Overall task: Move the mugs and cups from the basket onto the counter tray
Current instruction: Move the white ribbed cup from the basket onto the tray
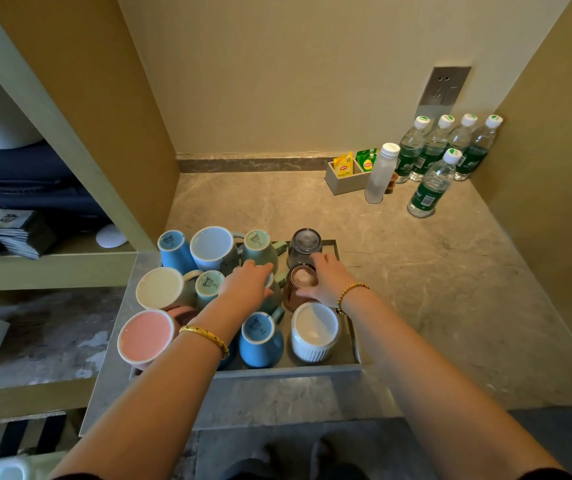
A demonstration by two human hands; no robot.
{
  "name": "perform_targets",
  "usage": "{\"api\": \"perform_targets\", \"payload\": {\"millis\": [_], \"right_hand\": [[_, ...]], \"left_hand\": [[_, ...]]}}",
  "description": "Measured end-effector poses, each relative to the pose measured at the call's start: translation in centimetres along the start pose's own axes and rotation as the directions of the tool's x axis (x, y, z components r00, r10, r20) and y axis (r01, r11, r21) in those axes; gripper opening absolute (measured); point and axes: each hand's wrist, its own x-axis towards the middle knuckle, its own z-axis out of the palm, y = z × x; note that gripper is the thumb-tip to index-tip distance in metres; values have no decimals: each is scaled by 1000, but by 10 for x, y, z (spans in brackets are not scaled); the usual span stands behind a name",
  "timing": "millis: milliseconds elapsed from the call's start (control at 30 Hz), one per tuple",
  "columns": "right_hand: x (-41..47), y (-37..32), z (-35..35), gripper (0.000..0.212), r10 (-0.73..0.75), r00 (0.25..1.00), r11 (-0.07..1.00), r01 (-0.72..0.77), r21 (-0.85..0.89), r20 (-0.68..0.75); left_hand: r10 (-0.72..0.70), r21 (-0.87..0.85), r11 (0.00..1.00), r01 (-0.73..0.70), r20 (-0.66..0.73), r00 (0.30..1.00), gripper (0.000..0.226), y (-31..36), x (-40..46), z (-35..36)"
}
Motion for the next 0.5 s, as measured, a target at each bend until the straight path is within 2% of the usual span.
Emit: {"api": "perform_targets", "payload": {"millis": [67,100,133,200,267,300,367,400,500], "right_hand": [[-6,-1,-6,67,56,990,998,-52,31,-129],[-10,-2,-10,62,62,988,997,-55,50,-143],[-15,-3,-14,60,45,995,998,-41,49,-94],[-23,-8,-18,65,-7,989,999,14,-43,147],[-32,-13,-16,77,5,921,980,73,-185,390],[-34,-14,-13,88,34,887,965,91,-248,460],[-38,-14,-3,108,84,853,940,104,-324,515],[-40,-13,2,113,88,855,934,108,-341,511],[-44,-13,14,112,49,891,930,123,-346,451]], "left_hand": [[8,8,1000,-8,9,1000,61,-2,0,0],[13,3,1000,-13,21,1000,62,-2,0,0],[18,-5,1000,-18,38,999,63,-3,1,-1],[24,-15,1000,-23,74,997,65,-3,1,-2],[28,28,999,-29,37,999,56,-1,-3,-6],[49,87,995,-45,-43,998,48,2,-6,-7],[159,169,978,-125,-205,966,32,7,-11,-7],[222,153,969,-192,-216,951,28,9,-14,-8],[313,45,949,-312,-16,950,30,9,-23,-8]]}}
